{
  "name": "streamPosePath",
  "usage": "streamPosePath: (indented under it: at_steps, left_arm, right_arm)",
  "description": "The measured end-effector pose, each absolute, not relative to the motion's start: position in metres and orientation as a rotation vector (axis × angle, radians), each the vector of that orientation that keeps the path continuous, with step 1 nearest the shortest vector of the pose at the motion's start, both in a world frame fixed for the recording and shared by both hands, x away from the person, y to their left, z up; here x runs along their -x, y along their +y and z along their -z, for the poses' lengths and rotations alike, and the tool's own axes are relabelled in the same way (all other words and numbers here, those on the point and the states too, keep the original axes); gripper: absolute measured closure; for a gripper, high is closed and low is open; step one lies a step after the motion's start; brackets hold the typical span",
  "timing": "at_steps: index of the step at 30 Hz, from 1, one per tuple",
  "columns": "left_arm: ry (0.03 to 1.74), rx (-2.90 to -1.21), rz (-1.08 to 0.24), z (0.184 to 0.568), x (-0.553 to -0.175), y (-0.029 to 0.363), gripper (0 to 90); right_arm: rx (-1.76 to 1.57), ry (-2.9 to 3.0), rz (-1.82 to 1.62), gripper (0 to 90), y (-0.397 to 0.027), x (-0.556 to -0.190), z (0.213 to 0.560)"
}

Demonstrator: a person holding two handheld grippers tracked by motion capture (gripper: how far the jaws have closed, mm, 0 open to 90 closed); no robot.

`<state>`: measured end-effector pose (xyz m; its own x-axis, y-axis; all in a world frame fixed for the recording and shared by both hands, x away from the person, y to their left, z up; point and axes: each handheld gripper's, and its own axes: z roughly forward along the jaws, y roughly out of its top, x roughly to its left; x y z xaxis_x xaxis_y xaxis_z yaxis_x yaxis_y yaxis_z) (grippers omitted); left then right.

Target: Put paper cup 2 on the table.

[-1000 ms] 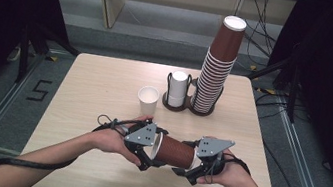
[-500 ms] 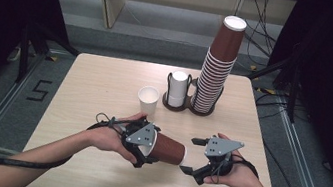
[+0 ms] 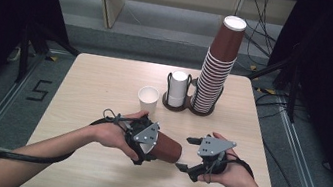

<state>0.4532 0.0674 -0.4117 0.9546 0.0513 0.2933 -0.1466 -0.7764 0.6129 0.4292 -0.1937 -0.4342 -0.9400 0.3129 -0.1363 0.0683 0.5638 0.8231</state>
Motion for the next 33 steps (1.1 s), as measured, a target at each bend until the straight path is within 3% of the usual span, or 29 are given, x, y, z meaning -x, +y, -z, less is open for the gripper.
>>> streamPosePath:
  at_steps: [33]
  left_arm:
    - [-0.186,-2.598,-0.427,0.399,-0.451,0.055,8.6]
  right_arm:
    - [-0.163,2.603,-1.184,16.6,-0.148,-0.436,0.44]
